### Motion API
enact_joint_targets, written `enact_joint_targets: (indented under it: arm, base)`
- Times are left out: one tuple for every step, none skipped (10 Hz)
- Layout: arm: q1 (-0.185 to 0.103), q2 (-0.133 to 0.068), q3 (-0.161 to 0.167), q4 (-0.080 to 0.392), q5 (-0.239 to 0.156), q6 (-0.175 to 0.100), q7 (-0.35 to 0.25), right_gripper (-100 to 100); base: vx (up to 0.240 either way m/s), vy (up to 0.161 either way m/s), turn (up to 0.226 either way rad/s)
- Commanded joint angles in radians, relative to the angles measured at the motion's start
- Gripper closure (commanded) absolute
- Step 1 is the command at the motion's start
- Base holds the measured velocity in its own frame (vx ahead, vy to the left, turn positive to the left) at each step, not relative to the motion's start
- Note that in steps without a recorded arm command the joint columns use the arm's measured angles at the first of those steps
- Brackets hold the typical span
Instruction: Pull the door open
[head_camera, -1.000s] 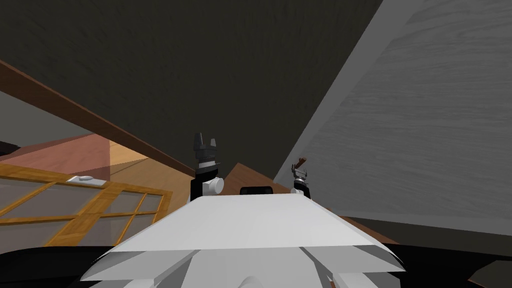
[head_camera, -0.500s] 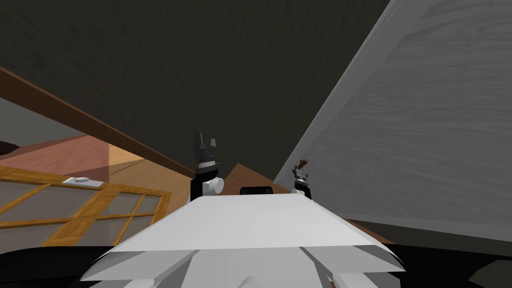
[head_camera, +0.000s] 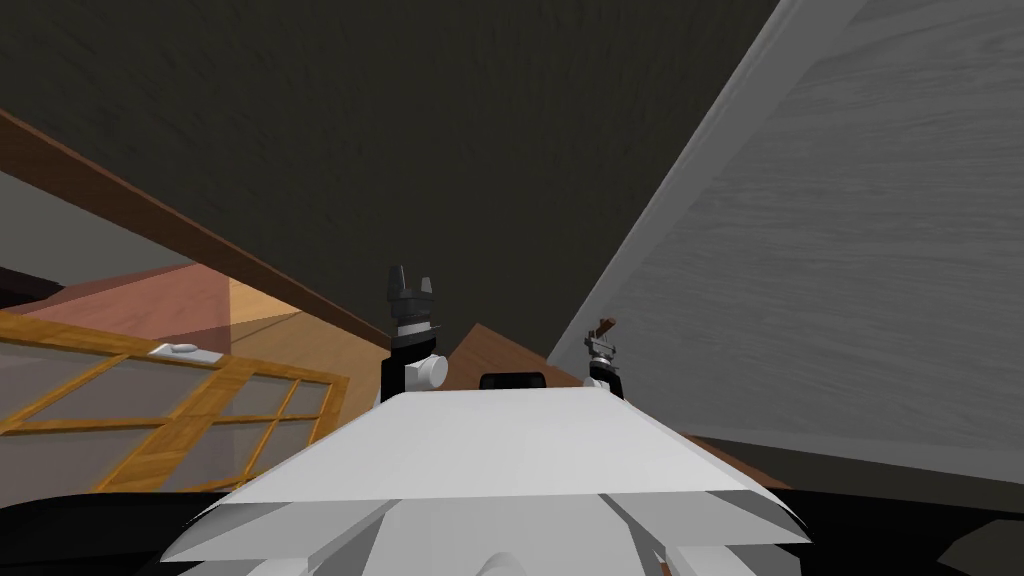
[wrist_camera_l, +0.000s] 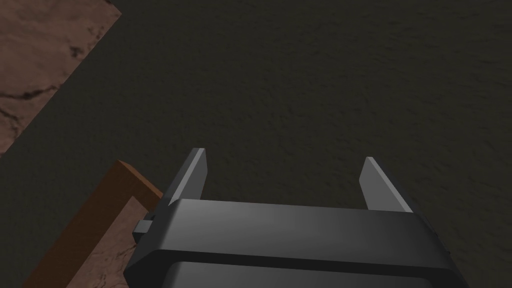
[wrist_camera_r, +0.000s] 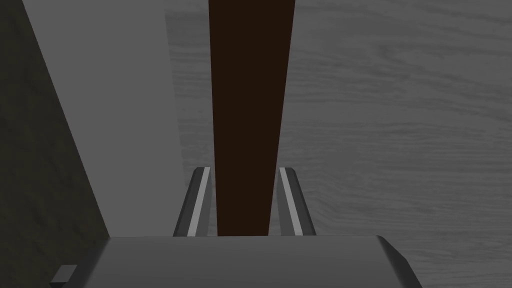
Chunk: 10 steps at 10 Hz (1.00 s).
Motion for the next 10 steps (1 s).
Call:
enact_joint_targets:
  arm:
    - [0.007,-0.005,0.019,0.001,0.009,-0.001,-0.014,100]
    - [0.011,-0.011,0.03,-0.004,0.015,-0.003,-0.023,100]
    - [0.016,-0.017,0.042,-0.01,0.021,-0.005,-0.032,100]
    - [0.023,-0.027,0.059,-0.018,0.031,-0.009,-0.046,100]
    - [0.027,-0.033,0.07,-0.023,0.036,-0.01,-0.054,100]
    - [0.031,-0.038,0.079,-0.027,0.041,-0.012,-0.061,100]
    - [0.034,-0.043,0.088,-0.031,0.046,-0.014,-0.068,100]
    - [0.03,-0.04,0.082,-0.032,0.043,-0.011,-0.063,100]
    - [0.041,-0.052,0.106,-0.037,0.054,-0.019,-0.08,100]
    - [0.043,-0.056,0.111,-0.039,0.057,-0.022,-0.084,100]
  base:
    - [-0.182,0.012,0.07]
    - [-0.214,0.013,0.086]
    - [-0.217,-0.025,0.094]
    - [-0.236,-0.032,0.121]
    - [-0.232,-0.007,0.117]
    - [-0.219,-0.006,0.076]
    - [-0.216,0.001,0.061]
    - [-0.096,0.008,0.022]
    - [-0.154,-0.007,0.092]
    - [-0.22,-0.007,0.093]
